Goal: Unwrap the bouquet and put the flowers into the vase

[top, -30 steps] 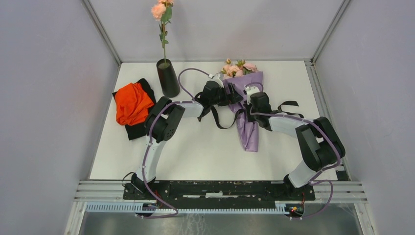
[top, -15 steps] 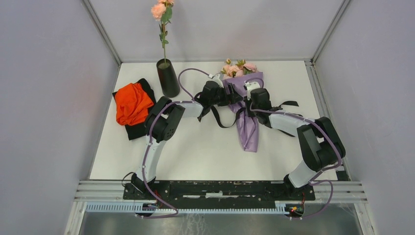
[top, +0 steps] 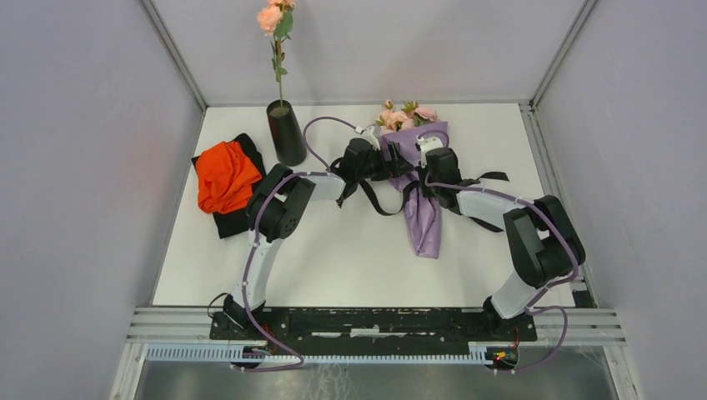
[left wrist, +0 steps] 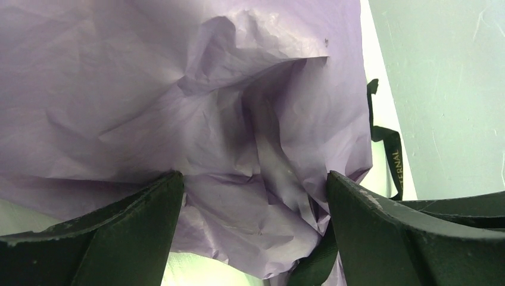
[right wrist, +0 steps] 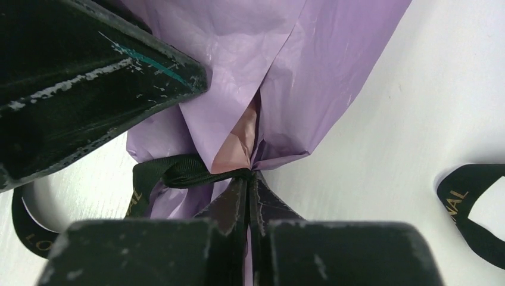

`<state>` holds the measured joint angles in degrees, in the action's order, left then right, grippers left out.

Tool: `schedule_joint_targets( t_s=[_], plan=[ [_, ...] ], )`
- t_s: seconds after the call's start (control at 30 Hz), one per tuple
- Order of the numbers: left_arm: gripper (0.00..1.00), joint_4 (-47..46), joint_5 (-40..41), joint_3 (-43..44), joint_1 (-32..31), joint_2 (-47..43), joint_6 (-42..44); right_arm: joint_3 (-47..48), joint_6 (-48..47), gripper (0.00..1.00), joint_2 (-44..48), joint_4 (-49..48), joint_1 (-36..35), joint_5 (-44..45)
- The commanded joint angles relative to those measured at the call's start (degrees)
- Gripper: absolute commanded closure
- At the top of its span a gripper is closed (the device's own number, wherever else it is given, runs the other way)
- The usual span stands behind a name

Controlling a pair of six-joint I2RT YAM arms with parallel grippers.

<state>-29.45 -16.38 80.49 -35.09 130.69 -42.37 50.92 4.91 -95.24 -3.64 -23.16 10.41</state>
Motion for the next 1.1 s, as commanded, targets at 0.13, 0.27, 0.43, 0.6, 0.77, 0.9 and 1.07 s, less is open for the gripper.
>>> schedule_joint_targets(
  t_s=[0.13, 0.27, 0.43, 0.6, 0.77, 0.9, 1.07],
  plan=[
    [0.04, 1.75, -2.19, -1.12, -0.34, 2.32, -0.43, 0.80, 0.91, 0.74, 5.90, -1.43, -0.12, 0.27],
    [0.04, 1.42, -2.50, -1.12, -0.33, 2.78, -0.59, 0.15, 0.79, 0.96, 7.85, -1.35, -0.11, 0.01],
    [0.04, 0.98, -2.95, -0.97, -0.50, 3.15, -0.87, -0.20, 0.82, 1.00, 8.88, -0.93, -0.11, 0.55],
    [0.04, 1.03, -2.80, -0.90, -0.44, 3.33, -0.92, -0.86, 0.88, 0.74, 10.03, -0.93, -0.07, 0.75],
    [0.04, 0.98, -3.19, -0.69, -0.61, 3.73, -1.13, -2.16, 0.77, 0.81, 11.10, -0.96, -0.09, 1.32],
    [0.04, 0.96, -3.30, -0.60, -0.70, 3.95, -1.14, -2.62, 0.73, 1.00, 11.06, -1.33, -0.07, 1.84],
    [0.04, 0.90, -3.22, -1.08, -0.69, 3.92, -1.07, -2.82, 0.81, 1.00, 10.38, -1.54, -0.14, 1.90]
  ],
)
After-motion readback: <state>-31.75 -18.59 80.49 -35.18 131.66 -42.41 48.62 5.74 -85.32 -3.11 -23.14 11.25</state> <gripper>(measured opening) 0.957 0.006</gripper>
